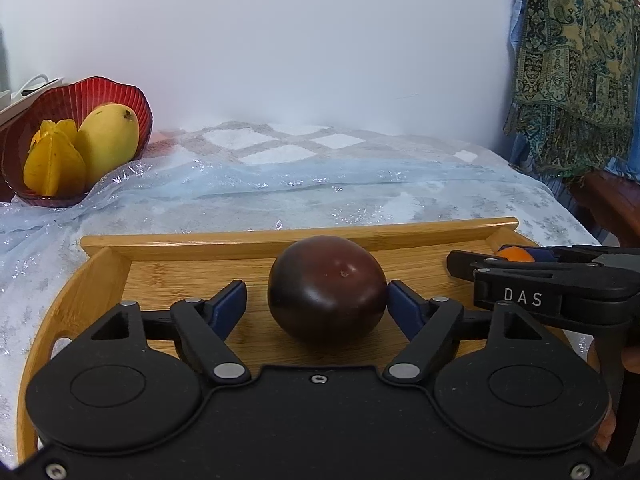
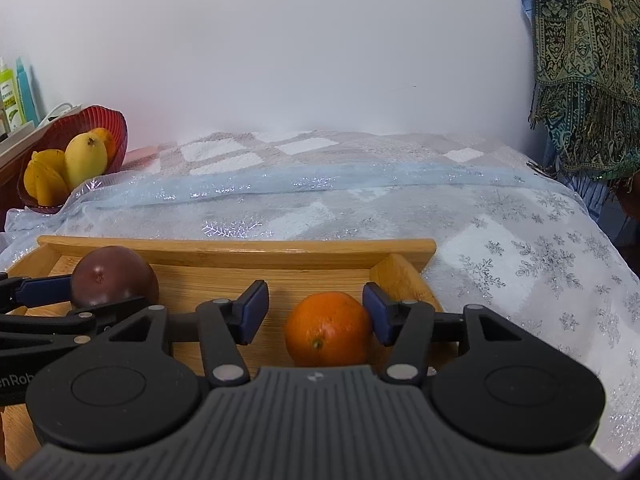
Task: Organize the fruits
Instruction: 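Lower both fruits onto the tray and open both grippers, then withdraw both grippers from the tray back toward the remaining fruits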
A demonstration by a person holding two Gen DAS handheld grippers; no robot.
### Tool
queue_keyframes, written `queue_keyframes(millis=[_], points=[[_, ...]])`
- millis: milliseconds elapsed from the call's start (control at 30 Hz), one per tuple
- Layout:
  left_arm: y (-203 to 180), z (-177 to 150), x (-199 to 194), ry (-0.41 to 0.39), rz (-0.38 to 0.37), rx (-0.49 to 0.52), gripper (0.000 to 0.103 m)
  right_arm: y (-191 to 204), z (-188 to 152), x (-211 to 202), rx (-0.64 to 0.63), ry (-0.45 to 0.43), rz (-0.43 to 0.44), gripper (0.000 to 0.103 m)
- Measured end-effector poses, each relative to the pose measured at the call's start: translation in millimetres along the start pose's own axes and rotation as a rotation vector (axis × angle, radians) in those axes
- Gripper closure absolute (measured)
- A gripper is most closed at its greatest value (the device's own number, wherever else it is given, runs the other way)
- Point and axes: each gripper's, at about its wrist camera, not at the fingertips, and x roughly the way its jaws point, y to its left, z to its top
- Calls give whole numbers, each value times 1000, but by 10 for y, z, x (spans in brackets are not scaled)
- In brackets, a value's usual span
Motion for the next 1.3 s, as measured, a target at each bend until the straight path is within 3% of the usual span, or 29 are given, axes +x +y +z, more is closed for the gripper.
queue_keyframes(millis=[167, 233, 500, 633, 900, 1100, 1300], points=[[18, 1, -12, -3, 1, -4, 23, -4, 17, -42, -5, -17, 0, 26], [25, -1, -28, -10, 9, -3, 15, -9, 21, -61, 0, -20, 5, 25], [68, -10, -165, -24, 6, -23, 13, 60, 35, -190, -13, -59, 13, 17], [72, -37, -275, -40, 10, -39, 7, 70, 29, -305, 8, -93, 2, 16], [88, -162, -556, -61, 14, -23, 5, 113, -66, -638, 29, -163, 4, 12], [105, -299, -838, -80, -6, -47, 3, 209, -179, -954, -39, -238, -9, 0], [98, -549, -1081, -86, -16, -69, 2, 198, -397, -1224, -81, -283, -17, 0]])
